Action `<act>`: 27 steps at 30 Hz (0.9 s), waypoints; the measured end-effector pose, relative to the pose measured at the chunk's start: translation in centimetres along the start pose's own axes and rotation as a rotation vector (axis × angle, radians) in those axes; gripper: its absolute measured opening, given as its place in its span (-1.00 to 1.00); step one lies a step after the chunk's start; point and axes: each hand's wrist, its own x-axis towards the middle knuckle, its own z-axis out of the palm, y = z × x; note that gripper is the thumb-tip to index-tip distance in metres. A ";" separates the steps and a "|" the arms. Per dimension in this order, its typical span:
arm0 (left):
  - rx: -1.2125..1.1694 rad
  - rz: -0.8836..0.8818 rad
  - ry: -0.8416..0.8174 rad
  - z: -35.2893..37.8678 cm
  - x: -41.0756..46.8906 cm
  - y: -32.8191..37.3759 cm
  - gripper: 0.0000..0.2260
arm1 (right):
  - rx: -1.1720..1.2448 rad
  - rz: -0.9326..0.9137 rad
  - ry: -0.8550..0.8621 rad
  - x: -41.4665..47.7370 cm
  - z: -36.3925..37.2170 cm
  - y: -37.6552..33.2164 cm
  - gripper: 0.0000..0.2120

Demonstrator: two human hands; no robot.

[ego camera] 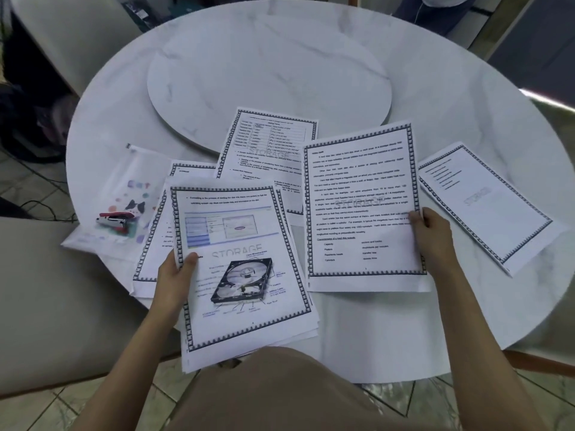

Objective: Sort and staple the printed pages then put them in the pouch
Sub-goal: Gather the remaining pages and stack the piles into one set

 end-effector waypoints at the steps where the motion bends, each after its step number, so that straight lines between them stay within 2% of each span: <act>1: 0.002 0.001 0.002 0.0 0.0 0.0 -0.70 | 0.009 0.006 0.003 0.0 -0.1 0.0 -0.70; 6: -0.005 0.006 0.017 0.1 0.0 0.1 -0.71 | 0.090 0.012 0.007 0.2 -0.5 -0.2 -0.66; 11: -0.015 -0.002 0.018 0.2 0.0 0.1 -0.71 | 0.174 0.019 0.005 0.2 -0.5 -0.9 -0.70; 27: -0.075 -0.007 -0.009 0.3 0.4 0.2 -0.65 | 0.213 0.053 -0.132 -2.0 3.7 -0.7 -0.75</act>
